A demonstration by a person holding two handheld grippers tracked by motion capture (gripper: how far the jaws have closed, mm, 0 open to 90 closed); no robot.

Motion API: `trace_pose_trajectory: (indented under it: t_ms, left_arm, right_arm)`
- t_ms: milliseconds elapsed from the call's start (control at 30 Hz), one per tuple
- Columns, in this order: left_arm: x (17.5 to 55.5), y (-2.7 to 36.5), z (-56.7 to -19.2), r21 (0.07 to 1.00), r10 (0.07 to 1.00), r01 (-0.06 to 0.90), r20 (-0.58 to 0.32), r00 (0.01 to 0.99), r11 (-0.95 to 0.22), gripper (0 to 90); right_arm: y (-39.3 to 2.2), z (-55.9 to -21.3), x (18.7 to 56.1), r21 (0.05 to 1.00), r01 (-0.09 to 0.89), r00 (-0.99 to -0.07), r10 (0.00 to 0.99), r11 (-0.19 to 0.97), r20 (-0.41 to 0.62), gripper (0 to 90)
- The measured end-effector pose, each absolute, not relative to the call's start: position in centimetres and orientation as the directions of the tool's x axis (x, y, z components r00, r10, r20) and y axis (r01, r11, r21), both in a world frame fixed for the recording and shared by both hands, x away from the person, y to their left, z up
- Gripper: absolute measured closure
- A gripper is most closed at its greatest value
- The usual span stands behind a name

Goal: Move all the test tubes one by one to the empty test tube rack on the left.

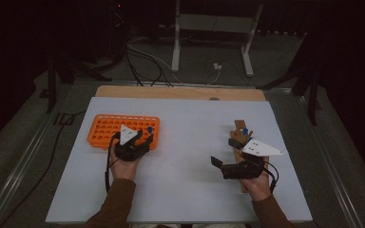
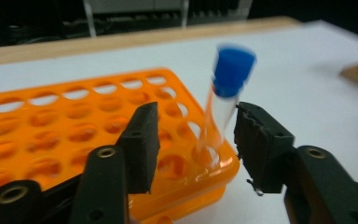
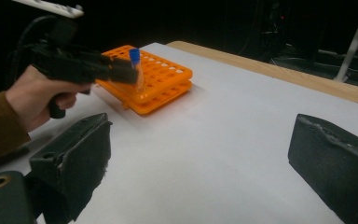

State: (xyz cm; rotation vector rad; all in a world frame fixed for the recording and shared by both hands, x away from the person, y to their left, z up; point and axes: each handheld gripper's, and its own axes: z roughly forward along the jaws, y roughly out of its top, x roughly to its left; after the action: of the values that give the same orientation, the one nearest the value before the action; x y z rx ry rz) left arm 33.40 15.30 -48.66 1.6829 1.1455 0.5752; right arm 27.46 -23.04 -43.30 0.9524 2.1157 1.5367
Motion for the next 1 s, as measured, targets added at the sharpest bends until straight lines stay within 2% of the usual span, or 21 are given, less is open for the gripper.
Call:
trace_pose_trajectory:
  t_ms: [100, 333, 467, 767, 1000]
  left_arm:
    - [32.8, 16.1, -47.9, 0.91, 0.873, 0.414, -0.18, 0.452, -0.026, 47.4]
    - [30.9, 18.0, -46.0, 0.915, 0.873, 0.403, -0.193, 0.448, -0.004, 17.6]
    - [29.6, 18.9, -45.8, 0.905, 0.874, 0.423, -0.166, 0.457, -0.049, 1.2]
    - [26.6, 20.5, -46.3, 0.914, 0.878, 0.396, -0.11, 0.465, -0.095, 0.6]
    - [26.1, 20.9, -46.3, 0.922, 0.887, 0.378, -0.106, 0.449, -0.081, 0.6]
  right_arm:
    - [-23.1, -43.3, 27.5, 0.933, 0.311, -0.708, 0.698, 0.18, 0.102, 5.6]
    - [-23.3, -43.0, 27.6, 0.935, 0.304, -0.706, 0.702, 0.183, 0.092, 5.6]
    - [-23.8, -42.6, 27.8, 0.937, 0.297, -0.696, 0.713, 0.181, 0.083, 5.5]
    - [-27.1, -40.7, 28.0, 0.952, 0.257, -0.619, 0.785, 0.165, 0.031, 5.6]
    - [-30.2, -41.8, 28.2, 0.935, 0.314, -0.572, 0.819, 0.165, 0.048, 6.6]
